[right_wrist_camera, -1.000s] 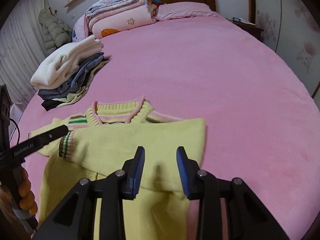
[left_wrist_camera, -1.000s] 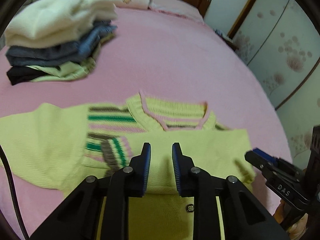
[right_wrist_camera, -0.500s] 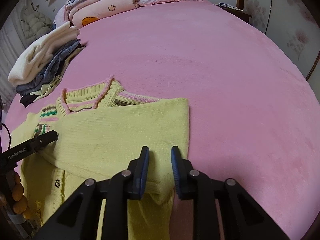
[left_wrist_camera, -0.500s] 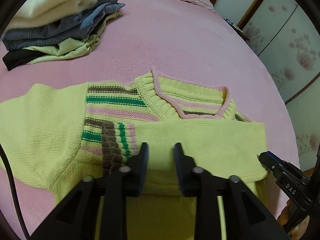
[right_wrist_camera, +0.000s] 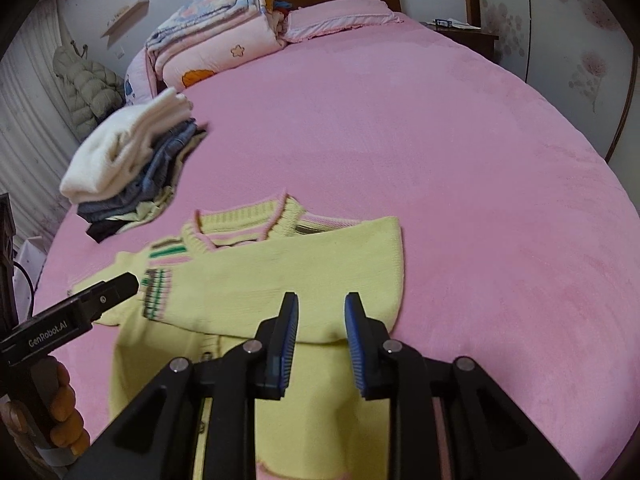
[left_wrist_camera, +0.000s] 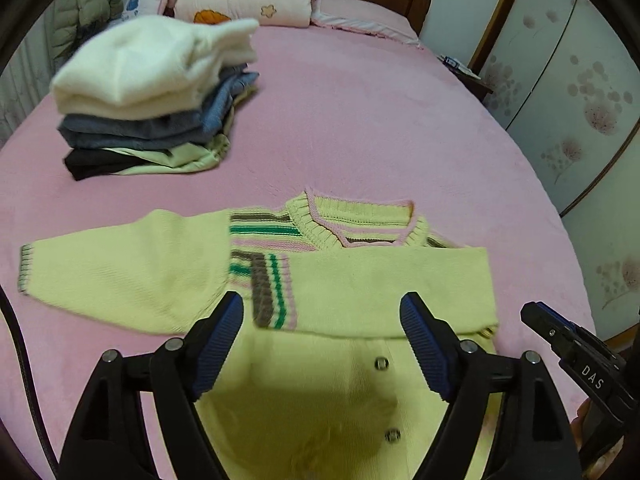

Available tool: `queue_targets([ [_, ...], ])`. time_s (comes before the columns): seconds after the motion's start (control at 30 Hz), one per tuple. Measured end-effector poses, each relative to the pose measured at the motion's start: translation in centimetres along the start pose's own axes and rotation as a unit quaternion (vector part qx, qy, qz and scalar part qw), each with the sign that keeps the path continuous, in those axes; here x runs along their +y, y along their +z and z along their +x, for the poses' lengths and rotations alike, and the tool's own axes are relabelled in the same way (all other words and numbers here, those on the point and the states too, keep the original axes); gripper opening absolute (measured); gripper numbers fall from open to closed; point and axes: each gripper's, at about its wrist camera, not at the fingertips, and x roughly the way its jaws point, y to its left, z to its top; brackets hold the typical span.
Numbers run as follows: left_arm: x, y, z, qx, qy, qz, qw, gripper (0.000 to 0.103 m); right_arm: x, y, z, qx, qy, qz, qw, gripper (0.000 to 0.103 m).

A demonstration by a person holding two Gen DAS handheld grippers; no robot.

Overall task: Fold large clothes
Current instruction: 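Lay the sleeve flat across the cardigan and open the left gripper, then grasp the other sleeve's striped cuff with the left gripper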

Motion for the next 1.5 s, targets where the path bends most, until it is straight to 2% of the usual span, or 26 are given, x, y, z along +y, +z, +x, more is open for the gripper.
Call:
queue_targets([
  [0.17,0.8,-1.3,-4.8,-0.018,0.000,0.000,0.9998,0.083,1.6,-0.6,-3.3,-0.011,0.023,0.006,1.000,0.024],
  [0.37,2.4,-2.3,-9.5,-0.048,0.036,-0.004,0.9982,0.083,4.5,-1.4,-6.1,-0.020,0.031,-0.014,0.999,0.024],
  [0.57,5.9,-3.1,-13.6,-0.070,0.050,-0.025,0.9960,0.083,8.0,-1.7,-8.0,-0.040,0.055,-0.036,0.997,0.024],
  [0.73,9.8,-3.7,-14.9,-0.078,0.062,-0.054,0.9935,0.083,12.1,-1.9,-8.0,-0.049,0.071,-0.065,0.994,0.024],
  [0.93,16.6,-4.9,-12.4,-0.056,0.068,-0.117,0.9892,0.083,16.6,-2.6,-5.6,-0.043,0.076,-0.103,0.991,0.024],
  [1.1,22.2,-6.2,-7.5,-0.028,0.048,-0.178,0.9825,0.083,18.6,-3.4,-1.9,-0.023,0.070,-0.115,0.991,0.024],
  [1.2,25.1,-6.6,-4.6,-0.015,0.029,-0.219,0.9752,0.083,19.1,-3.8,0.7,0.000,0.073,-0.109,0.991,0.024],
  [1.33,28.2,-6.9,-1.2,-0.014,0.008,-0.267,0.9636,0.083,19.5,-4.2,3.3,0.017,0.071,-0.104,0.992,0.024],
  [1.5,30.1,-6.5,1.6,-0.034,-0.002,-0.294,0.9552,0.083,20.1,-4.7,5.2,0.029,0.070,-0.107,0.991,0.024],
])
